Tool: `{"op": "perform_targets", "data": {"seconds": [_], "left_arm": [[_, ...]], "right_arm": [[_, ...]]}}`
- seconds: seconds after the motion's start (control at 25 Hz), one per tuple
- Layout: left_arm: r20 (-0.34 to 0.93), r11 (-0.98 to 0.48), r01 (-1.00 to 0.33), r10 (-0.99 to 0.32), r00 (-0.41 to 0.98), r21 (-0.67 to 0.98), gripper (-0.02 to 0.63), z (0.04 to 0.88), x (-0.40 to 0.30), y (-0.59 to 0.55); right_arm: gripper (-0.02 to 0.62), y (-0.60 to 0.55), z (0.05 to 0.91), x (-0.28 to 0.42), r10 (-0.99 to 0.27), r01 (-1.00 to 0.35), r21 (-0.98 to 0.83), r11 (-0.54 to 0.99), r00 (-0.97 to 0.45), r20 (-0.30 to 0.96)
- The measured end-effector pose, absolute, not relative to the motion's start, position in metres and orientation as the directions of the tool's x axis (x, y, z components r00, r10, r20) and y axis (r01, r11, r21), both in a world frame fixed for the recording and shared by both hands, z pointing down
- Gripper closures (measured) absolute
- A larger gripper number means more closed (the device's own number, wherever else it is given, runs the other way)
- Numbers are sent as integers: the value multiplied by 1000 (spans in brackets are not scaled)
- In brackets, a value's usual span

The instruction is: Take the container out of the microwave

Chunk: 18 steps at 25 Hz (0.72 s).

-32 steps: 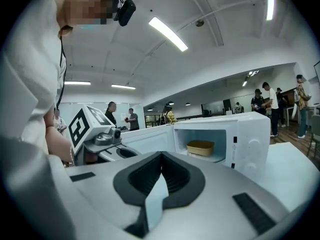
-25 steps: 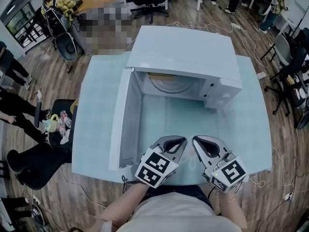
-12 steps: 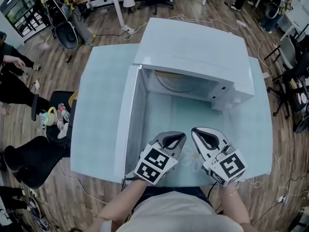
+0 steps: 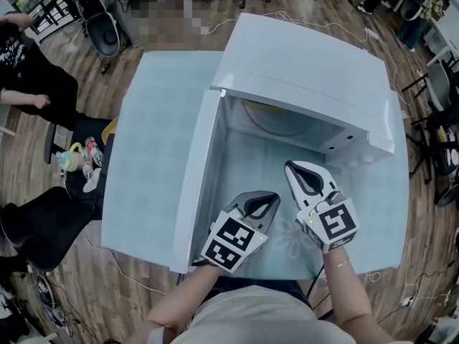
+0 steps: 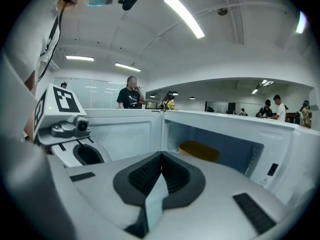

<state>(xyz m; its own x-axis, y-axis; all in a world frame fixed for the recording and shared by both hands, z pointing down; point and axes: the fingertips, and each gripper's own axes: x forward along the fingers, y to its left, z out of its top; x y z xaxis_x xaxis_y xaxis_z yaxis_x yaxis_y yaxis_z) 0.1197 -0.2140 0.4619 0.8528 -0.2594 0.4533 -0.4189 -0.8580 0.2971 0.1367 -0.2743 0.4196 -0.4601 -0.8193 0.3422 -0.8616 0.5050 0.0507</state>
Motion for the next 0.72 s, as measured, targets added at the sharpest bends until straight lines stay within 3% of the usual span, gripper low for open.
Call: {"op": "perform_targets", "data": {"seconds": [0.64, 0.72], "left_arm": [[443, -811, -483, -319, 838, 330, 595, 471, 94, -241], [438, -806, -487, -323, 839, 338, 595, 470, 94, -244]], "right_arm": [[580, -369, 454, 138, -880, -827, 348, 442, -325, 348], [541, -379, 461, 139, -876, -819, 361, 447, -319, 361]]}}
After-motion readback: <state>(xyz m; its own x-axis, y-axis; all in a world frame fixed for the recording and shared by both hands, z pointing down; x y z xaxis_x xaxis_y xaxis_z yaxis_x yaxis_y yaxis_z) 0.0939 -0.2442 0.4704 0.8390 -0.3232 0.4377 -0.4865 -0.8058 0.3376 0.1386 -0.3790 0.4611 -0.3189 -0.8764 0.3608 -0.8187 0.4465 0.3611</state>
